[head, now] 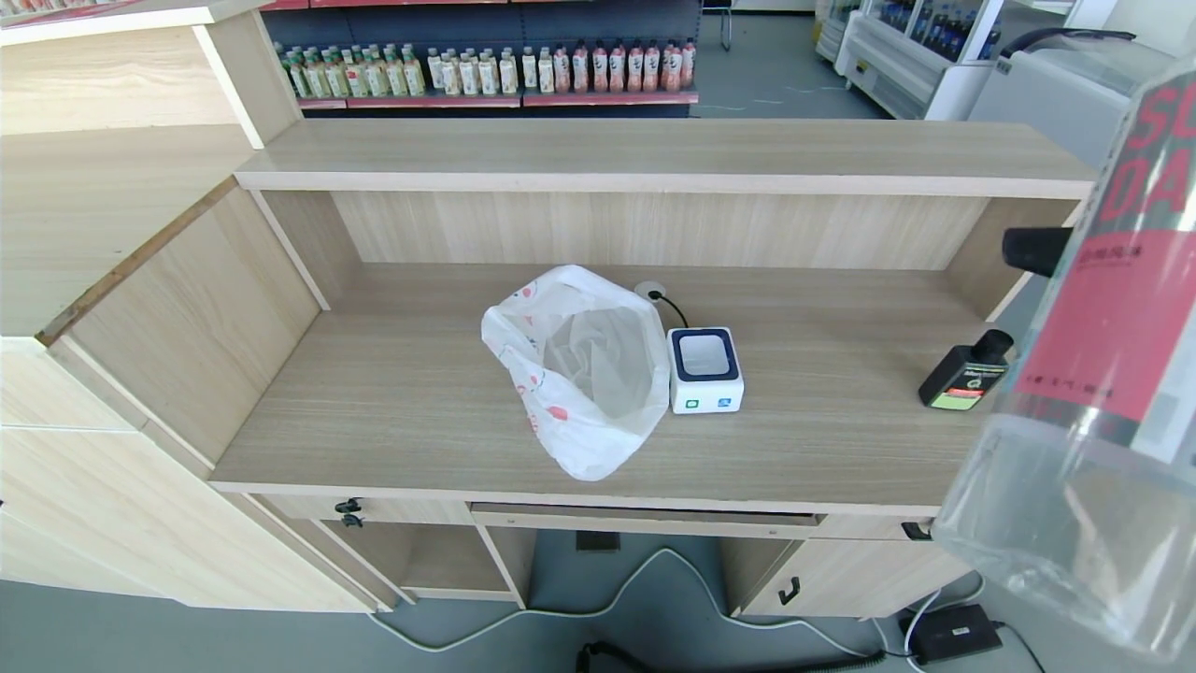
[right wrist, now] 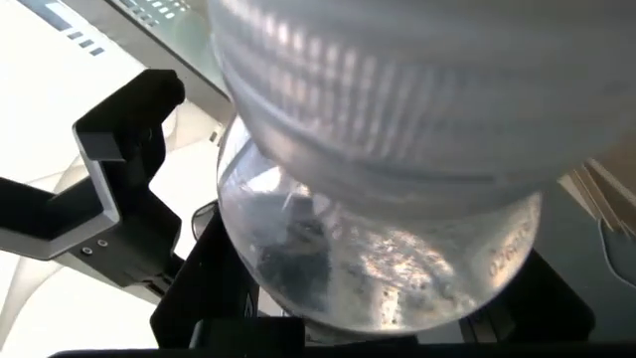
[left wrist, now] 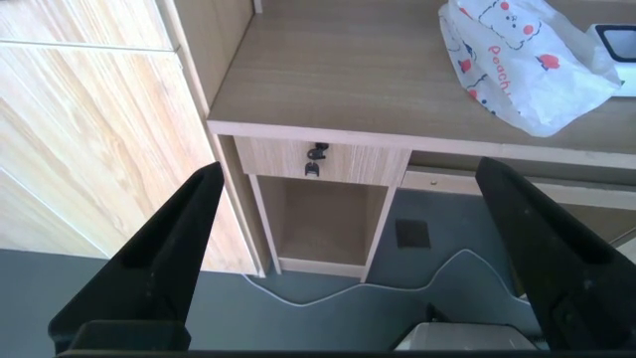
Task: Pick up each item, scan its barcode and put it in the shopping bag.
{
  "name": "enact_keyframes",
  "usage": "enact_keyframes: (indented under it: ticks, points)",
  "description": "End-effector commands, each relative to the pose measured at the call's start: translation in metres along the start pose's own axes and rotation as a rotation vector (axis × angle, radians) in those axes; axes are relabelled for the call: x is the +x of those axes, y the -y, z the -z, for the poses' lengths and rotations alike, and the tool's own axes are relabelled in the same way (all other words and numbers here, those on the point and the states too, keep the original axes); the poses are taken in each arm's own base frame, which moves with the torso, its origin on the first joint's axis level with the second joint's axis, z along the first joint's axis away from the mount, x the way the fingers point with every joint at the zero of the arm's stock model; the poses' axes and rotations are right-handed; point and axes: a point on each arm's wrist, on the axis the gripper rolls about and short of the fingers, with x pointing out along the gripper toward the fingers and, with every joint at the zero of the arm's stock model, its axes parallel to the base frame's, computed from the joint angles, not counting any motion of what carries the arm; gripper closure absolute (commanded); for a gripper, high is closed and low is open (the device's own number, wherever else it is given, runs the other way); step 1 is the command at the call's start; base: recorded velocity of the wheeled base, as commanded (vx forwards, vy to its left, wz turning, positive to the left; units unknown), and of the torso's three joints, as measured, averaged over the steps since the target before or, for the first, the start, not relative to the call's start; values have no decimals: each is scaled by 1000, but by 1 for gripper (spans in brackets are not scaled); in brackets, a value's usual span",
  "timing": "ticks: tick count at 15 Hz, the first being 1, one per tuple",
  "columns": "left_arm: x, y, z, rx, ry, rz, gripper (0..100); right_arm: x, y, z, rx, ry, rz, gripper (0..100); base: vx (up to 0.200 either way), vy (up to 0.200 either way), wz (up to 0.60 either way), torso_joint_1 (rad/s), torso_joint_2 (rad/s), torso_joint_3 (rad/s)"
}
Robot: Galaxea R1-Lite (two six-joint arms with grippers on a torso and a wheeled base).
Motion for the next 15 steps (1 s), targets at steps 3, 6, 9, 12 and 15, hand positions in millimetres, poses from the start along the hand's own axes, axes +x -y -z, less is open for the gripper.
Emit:
enact_keyframes:
  ticks: [3,6,9,12,15]
  points:
    - [0,0,0,0,1,0,0,-2,-13,13,5,-13,-27,100,0,0,0,0,0,0]
    - [0,0,0,0,-1,0,0,-1,-13,17,-4,-19,-36,100,0,0,0,0,0,0]
    - [0,0,0,1,1,0,0,1,-14,19,-5,-22,-42,100,0,0,0,0,0,0]
    - [0,0,0,0,1,0,0,7,-10,22,-18,-12,-27,100,0,0,0,0,0,0]
    - [0,0,0,0,-1,0,0,18,-8,25,-42,18,14,100,0,0,0,0,0,0]
